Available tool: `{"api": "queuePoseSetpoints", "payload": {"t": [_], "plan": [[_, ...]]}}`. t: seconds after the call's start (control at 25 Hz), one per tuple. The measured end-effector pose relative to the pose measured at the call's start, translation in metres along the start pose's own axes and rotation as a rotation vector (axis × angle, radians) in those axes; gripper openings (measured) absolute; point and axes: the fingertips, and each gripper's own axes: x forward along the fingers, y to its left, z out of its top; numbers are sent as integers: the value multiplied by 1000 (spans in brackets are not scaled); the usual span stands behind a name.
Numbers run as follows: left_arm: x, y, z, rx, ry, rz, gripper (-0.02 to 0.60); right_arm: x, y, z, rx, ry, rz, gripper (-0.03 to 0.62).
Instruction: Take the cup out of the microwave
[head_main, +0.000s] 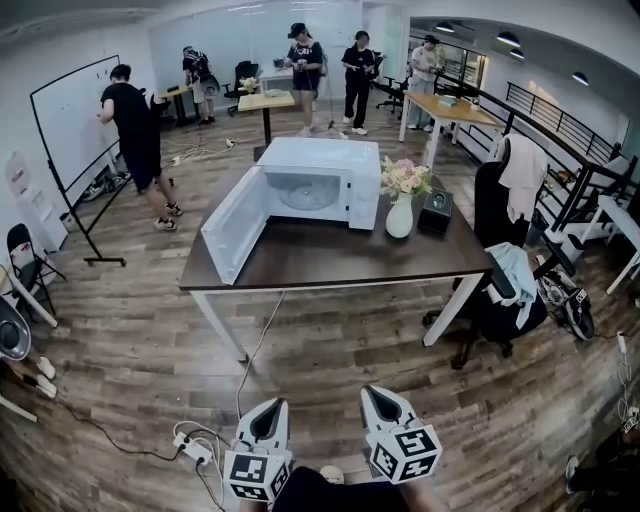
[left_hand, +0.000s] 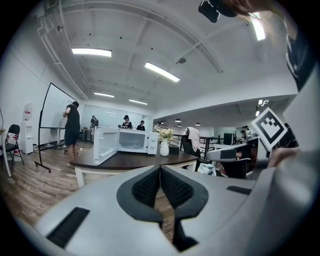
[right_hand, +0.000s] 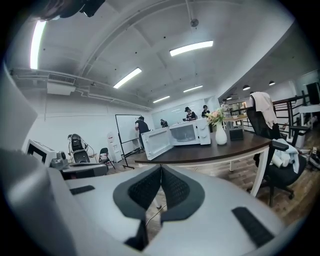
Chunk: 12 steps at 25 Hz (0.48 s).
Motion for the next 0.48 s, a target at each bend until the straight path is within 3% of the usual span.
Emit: {"api": "queuePoseSetpoints", "payload": {"t": [0.48], "plan": [[52,25,8,-11,26,-18,6,45,-20,3,27,39,-18,-6]]}}
